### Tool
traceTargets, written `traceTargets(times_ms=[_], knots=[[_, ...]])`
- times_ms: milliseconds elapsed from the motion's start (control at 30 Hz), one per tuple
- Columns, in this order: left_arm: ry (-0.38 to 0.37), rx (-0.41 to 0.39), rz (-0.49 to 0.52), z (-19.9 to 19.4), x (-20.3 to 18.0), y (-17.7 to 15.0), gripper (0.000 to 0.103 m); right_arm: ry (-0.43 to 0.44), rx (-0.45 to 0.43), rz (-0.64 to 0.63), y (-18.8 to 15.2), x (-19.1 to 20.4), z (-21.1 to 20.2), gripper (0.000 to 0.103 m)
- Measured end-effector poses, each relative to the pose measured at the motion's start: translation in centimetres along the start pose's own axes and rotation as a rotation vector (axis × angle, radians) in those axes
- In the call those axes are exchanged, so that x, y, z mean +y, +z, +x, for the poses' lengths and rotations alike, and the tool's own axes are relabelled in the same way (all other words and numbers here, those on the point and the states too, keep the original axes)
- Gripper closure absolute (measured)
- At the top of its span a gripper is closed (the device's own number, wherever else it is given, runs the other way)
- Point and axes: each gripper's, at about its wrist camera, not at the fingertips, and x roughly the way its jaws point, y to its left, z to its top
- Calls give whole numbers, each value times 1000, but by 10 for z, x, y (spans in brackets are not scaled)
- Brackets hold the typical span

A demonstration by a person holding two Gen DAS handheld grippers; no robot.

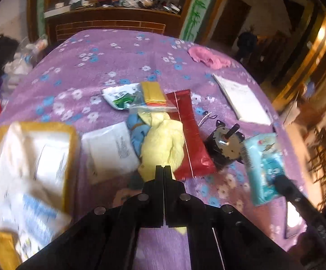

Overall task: Organize soft objects
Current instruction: 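Carry the towel and teal packet into the yellow-rimmed box and open both grippers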

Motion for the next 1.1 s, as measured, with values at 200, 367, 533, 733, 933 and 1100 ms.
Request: traceTargets(times_ms=[200, 367, 533, 733, 933, 1100], knots=[[-50, -44, 26, -10, -15, 6, 88, 16, 13, -12, -10, 9, -3, 93], [59, 1, 108, 42, -30, 23, 32, 18, 22, -10, -15, 13, -6, 93], [234, -28, 193, 56, -41, 18, 62, 6, 45, 1, -24, 6, -4, 93], [38, -68, 87, -1, -25, 1, 65, 6, 35, 32, -23, -3, -7, 93], [-209, -176, -56, -85, -4, -29, 65, 48, -8, 32, -18, 9, -16, 93], [-185, -253, -176, -153, 56, -59, 65, 163, 23, -36, -20, 56, -6, 93]])
